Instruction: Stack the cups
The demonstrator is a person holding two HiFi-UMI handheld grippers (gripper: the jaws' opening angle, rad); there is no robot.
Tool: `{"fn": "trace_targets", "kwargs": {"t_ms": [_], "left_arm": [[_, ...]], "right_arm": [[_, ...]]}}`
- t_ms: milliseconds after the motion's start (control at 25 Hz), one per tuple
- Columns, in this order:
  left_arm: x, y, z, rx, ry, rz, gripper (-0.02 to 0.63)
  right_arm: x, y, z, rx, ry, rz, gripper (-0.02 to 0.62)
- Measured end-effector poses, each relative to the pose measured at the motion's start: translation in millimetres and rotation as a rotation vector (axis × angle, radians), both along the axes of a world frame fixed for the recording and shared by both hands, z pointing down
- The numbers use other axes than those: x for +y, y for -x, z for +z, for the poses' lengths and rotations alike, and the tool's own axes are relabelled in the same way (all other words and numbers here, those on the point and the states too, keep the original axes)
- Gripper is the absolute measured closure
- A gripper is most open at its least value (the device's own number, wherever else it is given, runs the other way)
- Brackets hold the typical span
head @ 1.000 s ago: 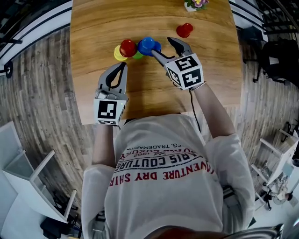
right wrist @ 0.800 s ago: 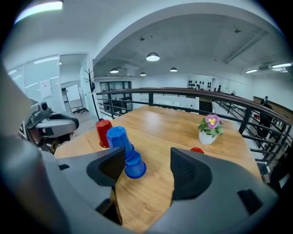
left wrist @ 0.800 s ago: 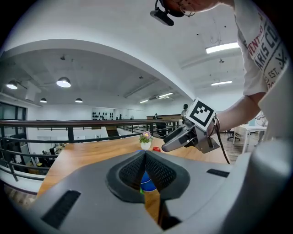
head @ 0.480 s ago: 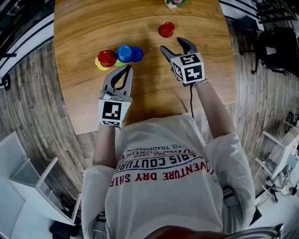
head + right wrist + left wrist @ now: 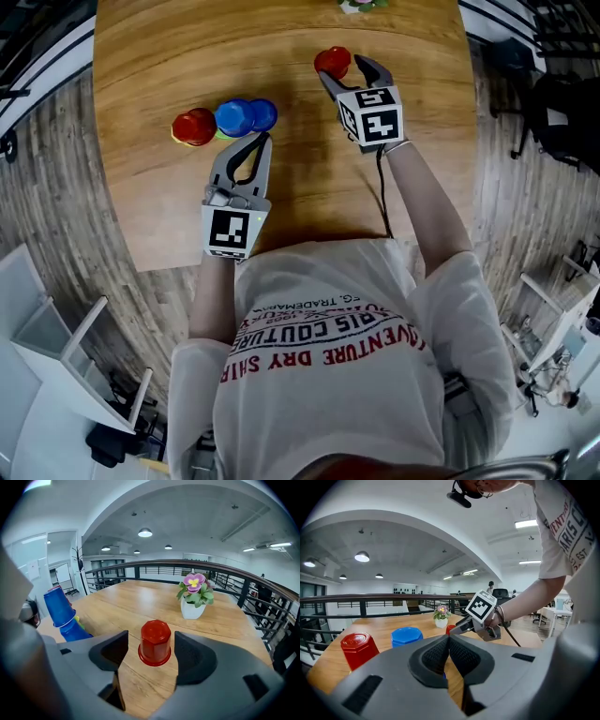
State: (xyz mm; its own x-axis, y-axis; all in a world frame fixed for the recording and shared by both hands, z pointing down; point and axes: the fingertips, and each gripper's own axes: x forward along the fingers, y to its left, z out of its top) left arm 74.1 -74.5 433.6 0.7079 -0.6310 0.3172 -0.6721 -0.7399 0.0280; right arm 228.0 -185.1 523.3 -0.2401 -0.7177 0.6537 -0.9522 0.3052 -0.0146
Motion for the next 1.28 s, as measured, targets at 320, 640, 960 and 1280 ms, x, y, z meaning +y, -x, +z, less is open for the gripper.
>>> {"fn": "trace_targets", "kwargs": {"t_ms": [320,640,960,1280], "left_arm": [[-3,-2,10,-0.030,0.017,-0.008,0.589],[-3,11,7,-0.029,0.003,-0.025,0.589],[9,26,-10,-0.012,-0.035,0.008,0.589],[20,65,-39,0.004,-0.082,0.012,0.589]], "right_arm": [[-23,0,22,-0.044,0.069,0.010,0.312],[-19,2,11,-0.006,0.035,-0.012,0.330],[1,29,-44,-0.004,-0.040,-0.077,0.331],[17,83,-120,-0.102,-0.107,-0.117,0.331]]}}
